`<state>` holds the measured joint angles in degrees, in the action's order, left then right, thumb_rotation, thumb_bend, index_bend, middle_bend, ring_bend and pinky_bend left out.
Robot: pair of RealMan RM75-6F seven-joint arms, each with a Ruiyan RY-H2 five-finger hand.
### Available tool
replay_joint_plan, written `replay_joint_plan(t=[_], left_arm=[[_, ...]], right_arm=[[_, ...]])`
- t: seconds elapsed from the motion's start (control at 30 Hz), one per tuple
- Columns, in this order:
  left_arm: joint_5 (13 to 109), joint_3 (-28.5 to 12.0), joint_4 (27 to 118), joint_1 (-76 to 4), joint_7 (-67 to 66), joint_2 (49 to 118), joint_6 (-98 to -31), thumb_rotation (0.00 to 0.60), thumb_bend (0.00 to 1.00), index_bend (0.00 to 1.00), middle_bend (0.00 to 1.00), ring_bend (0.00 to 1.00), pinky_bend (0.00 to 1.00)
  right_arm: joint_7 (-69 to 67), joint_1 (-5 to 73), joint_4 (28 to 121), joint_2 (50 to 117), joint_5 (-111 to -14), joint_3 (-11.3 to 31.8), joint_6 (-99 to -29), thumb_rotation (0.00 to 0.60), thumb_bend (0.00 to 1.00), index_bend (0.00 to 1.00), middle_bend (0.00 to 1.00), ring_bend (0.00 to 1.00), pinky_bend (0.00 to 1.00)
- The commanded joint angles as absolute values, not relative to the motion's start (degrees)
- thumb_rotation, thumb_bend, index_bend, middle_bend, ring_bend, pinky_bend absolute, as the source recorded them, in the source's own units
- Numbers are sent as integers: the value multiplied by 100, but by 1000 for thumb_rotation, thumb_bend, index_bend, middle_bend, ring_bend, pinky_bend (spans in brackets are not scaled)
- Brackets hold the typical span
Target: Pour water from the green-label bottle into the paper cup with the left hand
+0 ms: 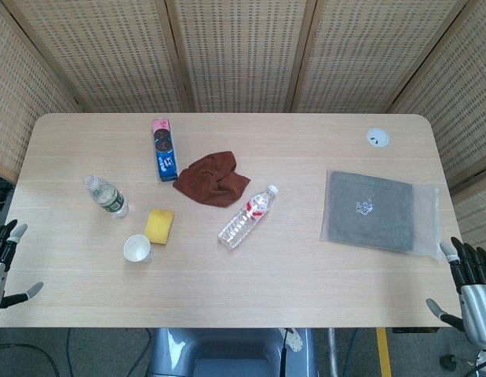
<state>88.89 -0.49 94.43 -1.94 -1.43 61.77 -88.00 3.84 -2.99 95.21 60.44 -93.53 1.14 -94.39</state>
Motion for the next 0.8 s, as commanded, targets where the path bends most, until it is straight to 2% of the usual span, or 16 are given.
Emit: replay_joint_plan(t=[0.03, 0.27, 0.47, 0.63, 0.8], left_arm=[[8906, -53, 9431, -198, -142, 6187, -8812, 600, 44, 0, 0, 0, 0], [8712, -148, 9199, -351, 119, 6266, -8528, 600, 36, 0, 0, 0, 0], [8596, -354, 8420, -947, 1622, 6456, -7643, 600, 1, 0, 0, 0, 0], [8533, -525, 7421, -1526, 3334, 6858, -6854, 600, 0, 0, 0, 0, 0], [8482, -593, 6940, -1976, 4478, 7016, -6179, 600, 0, 0, 0, 0, 0]], right_arm=[[369, -298, 9512, 6041, -9344, 117, -9432, 600, 0, 0, 0, 0, 0], [367, -274, 9526, 6039, -9377, 111, -9400, 600, 0, 0, 0, 0, 0], [440, -239, 9545, 6069, -9341, 116, -9315, 600, 0, 0, 0, 0, 0], [472, -196, 9546, 6088, -9170, 187, -9217, 600, 0, 0, 0, 0, 0], [449, -119, 9520, 6120, -9020, 220, -9028, 600, 0, 0, 0, 0, 0]])
